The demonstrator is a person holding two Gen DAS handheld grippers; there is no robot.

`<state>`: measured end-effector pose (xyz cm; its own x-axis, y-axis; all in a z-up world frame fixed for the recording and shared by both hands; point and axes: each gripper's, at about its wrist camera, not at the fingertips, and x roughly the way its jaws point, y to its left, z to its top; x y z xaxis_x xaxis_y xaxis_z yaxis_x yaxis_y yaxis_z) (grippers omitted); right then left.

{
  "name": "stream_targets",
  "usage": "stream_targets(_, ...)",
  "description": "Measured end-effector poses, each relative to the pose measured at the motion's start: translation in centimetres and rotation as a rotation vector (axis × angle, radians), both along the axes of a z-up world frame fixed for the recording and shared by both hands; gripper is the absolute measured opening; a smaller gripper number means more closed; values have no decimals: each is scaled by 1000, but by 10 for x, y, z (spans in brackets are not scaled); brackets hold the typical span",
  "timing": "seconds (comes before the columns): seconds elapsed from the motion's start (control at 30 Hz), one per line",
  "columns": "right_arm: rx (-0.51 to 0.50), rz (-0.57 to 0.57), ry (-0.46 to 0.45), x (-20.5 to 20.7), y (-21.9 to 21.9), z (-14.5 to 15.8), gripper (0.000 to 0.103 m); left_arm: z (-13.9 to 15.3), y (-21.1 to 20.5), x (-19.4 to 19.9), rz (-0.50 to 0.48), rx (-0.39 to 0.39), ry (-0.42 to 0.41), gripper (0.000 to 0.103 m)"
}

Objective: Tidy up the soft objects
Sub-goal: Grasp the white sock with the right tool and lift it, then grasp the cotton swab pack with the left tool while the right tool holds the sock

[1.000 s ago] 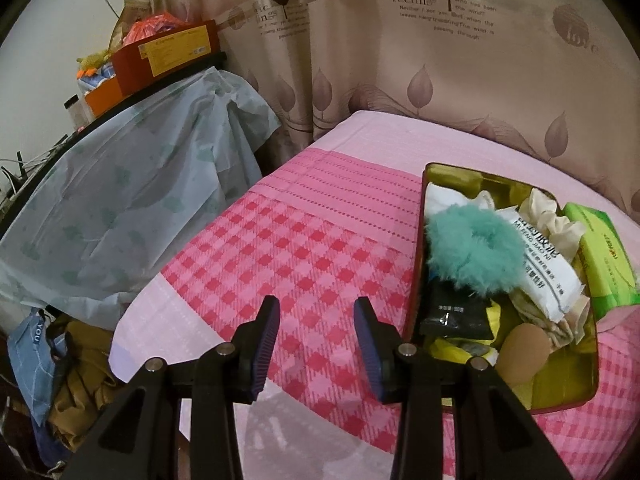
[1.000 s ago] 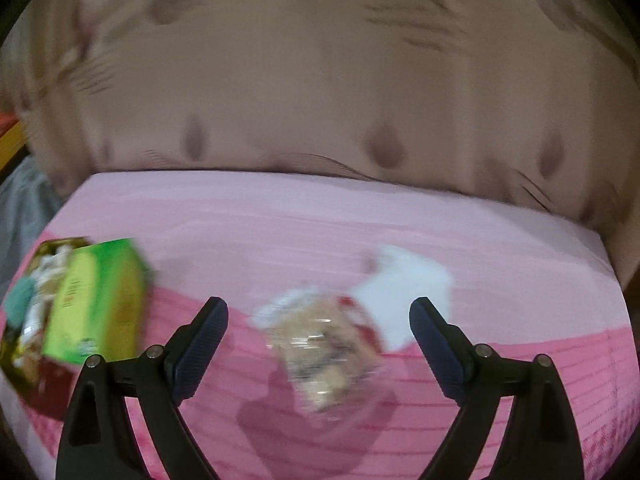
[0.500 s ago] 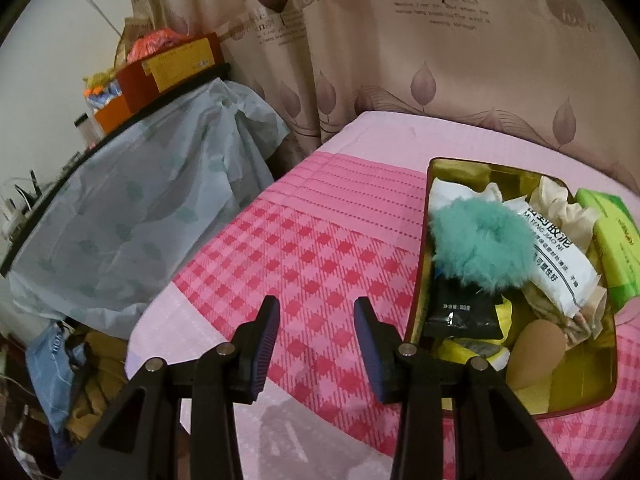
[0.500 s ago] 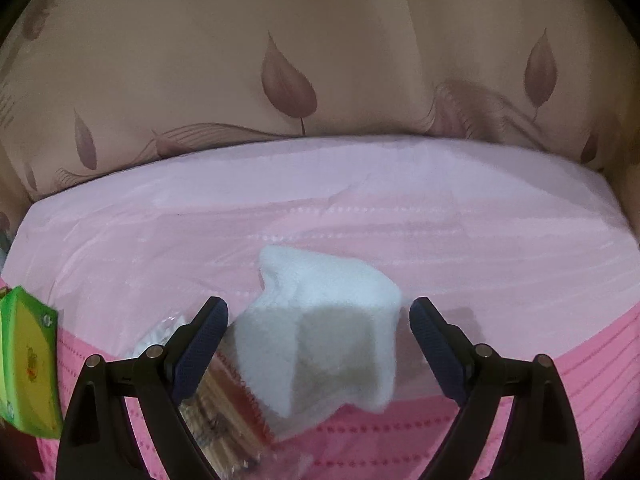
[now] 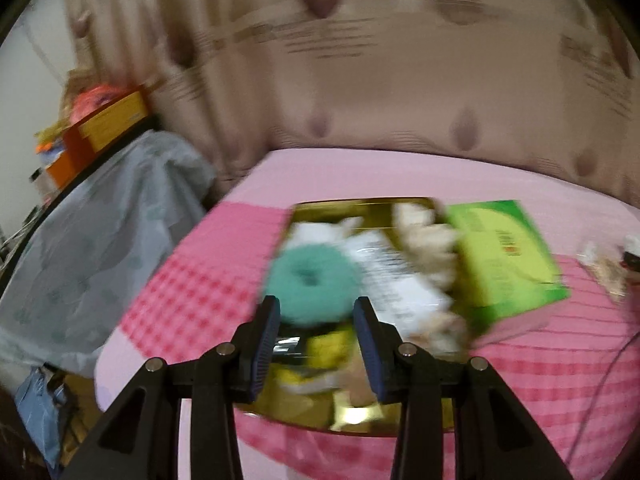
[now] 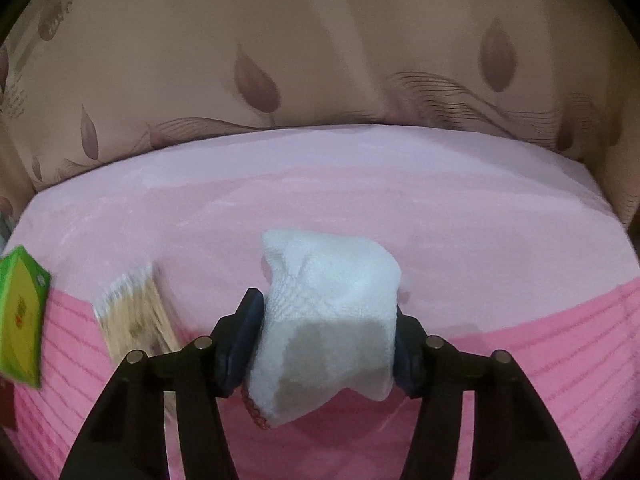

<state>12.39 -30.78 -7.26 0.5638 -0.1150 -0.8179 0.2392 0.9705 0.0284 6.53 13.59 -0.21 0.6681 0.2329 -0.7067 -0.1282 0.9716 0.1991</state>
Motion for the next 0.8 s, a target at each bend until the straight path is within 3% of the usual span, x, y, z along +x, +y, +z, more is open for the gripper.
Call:
stream_targets(0.07, 5, -13, -3, -17, -12, 1, 53, 2, -27, 2, -55, -11, 14, 39)
stream_targets(0.37, 12, -78, -4, -85, -61, 6, 53, 1, -157, 20, -308, -198, 161, 43)
stream_targets(0.4, 12, -88, -5, -93, -66, 7, 53, -1, -167, 21, -317, -202, 170, 48)
stream_targets(0.57, 12, -104, -12, -123, -83, 8, 53, -13, -226, 43, -368, -302, 281, 49)
stream_targets(0.8, 45, -106, -22, -127, -89, 6, 57, -35, -274, 77, -273, -468, 364, 49)
